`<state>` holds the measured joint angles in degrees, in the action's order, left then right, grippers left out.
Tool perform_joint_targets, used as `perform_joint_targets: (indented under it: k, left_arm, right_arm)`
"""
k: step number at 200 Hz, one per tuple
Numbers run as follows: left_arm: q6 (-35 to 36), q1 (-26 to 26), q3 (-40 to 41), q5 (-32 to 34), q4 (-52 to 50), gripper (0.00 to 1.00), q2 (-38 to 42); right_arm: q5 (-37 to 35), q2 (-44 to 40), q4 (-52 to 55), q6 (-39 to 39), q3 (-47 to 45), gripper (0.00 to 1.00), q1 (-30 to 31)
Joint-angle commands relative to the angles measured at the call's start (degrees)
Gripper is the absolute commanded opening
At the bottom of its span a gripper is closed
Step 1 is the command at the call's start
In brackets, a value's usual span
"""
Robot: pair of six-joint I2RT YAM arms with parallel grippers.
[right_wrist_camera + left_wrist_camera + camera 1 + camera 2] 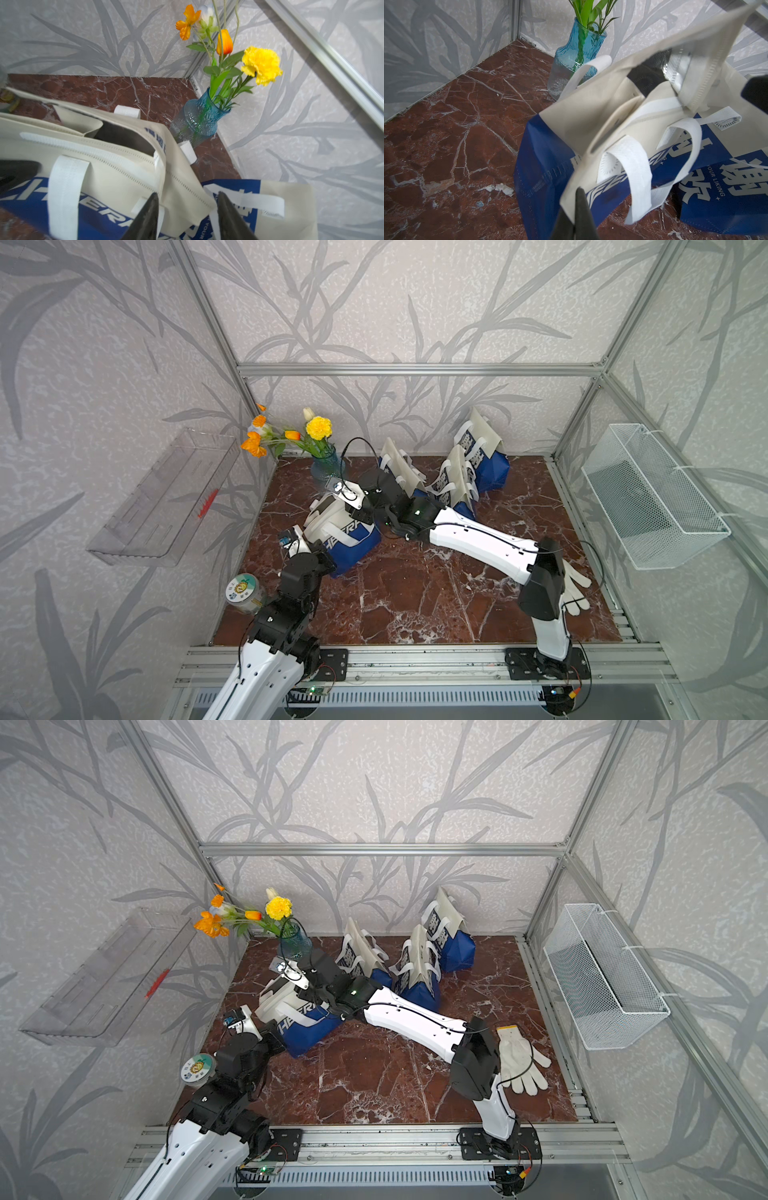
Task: Open the takeout bag
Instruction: Open the takeout bag at the center of the board.
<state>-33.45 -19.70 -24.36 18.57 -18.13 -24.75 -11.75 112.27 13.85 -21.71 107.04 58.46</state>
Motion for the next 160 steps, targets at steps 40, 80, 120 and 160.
perform_joint_targets:
  k: [40,80,120,160]
  left_arm:
    - [0.66,0.03,0.80,-1.23,-0.93,0.00,1.36]
    - [0.92,0.02,1.16,-1.49,-0.57,0.00,1.90]
    - [1.12,0.06,1.42,-1.93,-0.15,0.00,2.21]
    - [1.61,0.02,1.86,-2.24,0.64,0.00,2.47]
  right_arm:
    - [10.60,-6.92,-13.33,12.59,-14.25,0.58,-1.81]
    - [12.66,-4.51,-14.90,11.91,-12.17,0.59,-1.46]
    - [13.59,-1.02,-13.94,10.83,-7.66,0.59,-1.42]
    - [14.47,2.77,-12.20,9.77,-3.42,0.52,-1.46]
